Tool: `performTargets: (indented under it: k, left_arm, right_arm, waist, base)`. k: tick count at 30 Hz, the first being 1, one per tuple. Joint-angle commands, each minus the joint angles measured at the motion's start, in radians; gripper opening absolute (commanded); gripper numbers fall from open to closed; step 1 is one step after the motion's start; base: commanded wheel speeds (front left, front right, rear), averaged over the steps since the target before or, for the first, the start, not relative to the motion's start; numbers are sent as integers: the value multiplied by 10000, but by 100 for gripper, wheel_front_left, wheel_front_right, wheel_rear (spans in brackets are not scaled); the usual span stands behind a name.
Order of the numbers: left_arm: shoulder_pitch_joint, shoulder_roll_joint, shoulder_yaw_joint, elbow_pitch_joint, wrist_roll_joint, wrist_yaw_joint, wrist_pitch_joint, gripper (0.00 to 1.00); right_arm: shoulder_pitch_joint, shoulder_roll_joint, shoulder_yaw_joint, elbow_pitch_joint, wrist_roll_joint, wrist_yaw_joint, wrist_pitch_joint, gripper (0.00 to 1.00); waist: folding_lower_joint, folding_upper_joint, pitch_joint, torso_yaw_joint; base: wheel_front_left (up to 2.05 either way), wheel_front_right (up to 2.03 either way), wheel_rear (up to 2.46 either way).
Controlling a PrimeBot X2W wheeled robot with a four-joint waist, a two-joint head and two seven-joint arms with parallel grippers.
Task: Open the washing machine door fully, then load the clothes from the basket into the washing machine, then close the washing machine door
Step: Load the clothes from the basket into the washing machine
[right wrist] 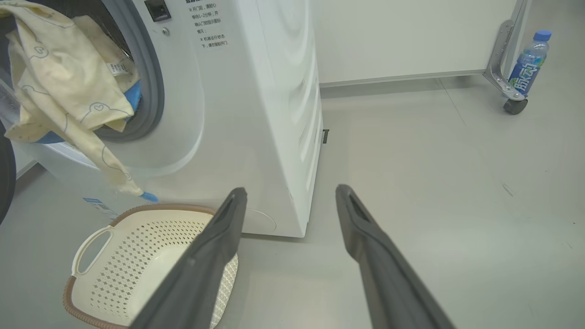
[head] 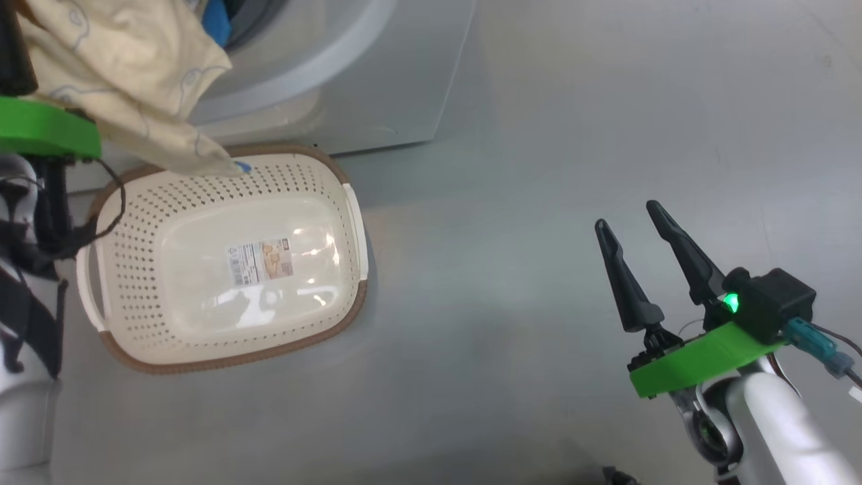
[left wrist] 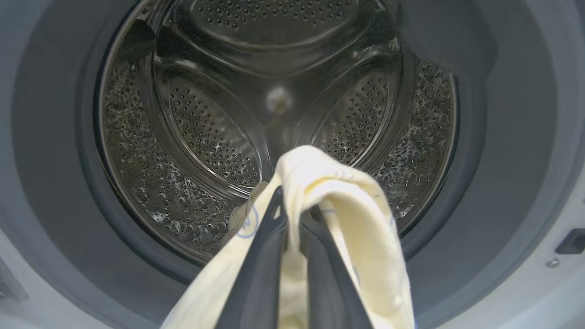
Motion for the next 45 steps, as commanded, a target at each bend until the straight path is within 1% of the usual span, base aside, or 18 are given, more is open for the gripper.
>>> performTargets:
  k: [1,10,16,22,26,28,32,35,38,41,45]
  left_arm:
    - [-581,541,284,-106,-3,-79,29,0]
    - [-2418,726,26,1212,-41,-292,7,0]
    - [-3681,851,-156,2029,-27,-387,9,0]
    - [-4944,918,-623,2863,176,-494,94,0]
    - [-5718,766,-733,3491,19,-549,10,0]
    - [-6125,840,-955,3787,206,-570,-93,0]
    - [-6632,793,-1110,4273,233,-598,-346,0]
    - [-7086,855,-1191,4707,338,-603,-787,0]
    - [-7534,1001,-1303,4826,656,-548,-1198,0]
    - [-7820,1087,-1331,4711,944,-435,-1357,0]
    - [-7733,1144,-1175,3810,1331,-284,-1380,0]
  right_arm:
    - [-147,-57,123,-339,-67,-4,-95,100]
    - [-535,62,164,-474,-154,-4,-95,100]
    - [-775,157,332,-423,-118,-4,-95,100]
    - [-889,175,515,-387,-99,-4,-95,100]
    - [-784,197,581,-319,-69,-4,-95,100]
    - [-738,213,618,-321,-56,-4,-95,100]
    - [-705,235,698,-322,-53,-4,-95,100]
    - [-613,240,768,-311,-59,-4,-95,100]
    - [-562,243,826,-331,-56,-4,-95,100]
    - [-540,267,868,-353,-50,-4,-95,100]
    - [-569,293,917,-374,-58,-4,-95,100]
  waist:
    - [-3,0,738,-60]
    - [-3,0,1970,-13]
    - [-3,0,2434,-51]
    - [-3,0,2762,-152]
    - [-3,0,2824,-214]
    - [-3,0,2881,-271]
    - [-3,0,2933,-358]
    - [-3,0,2919,-434]
    - [-3,0,3016,-521]
    - [-3,0,3151,-605]
    - [-3,0,3312,-672]
  base:
    - [0,0,0]
    - [0,0,0]
    - [0,0,0]
    - [0,0,0]
    - [0,0,0]
    - [0,0,0]
    - [0,0,0]
    - [0,0,0]
    - [0,0,0]
    - [0,0,0]
    - [0,0,0]
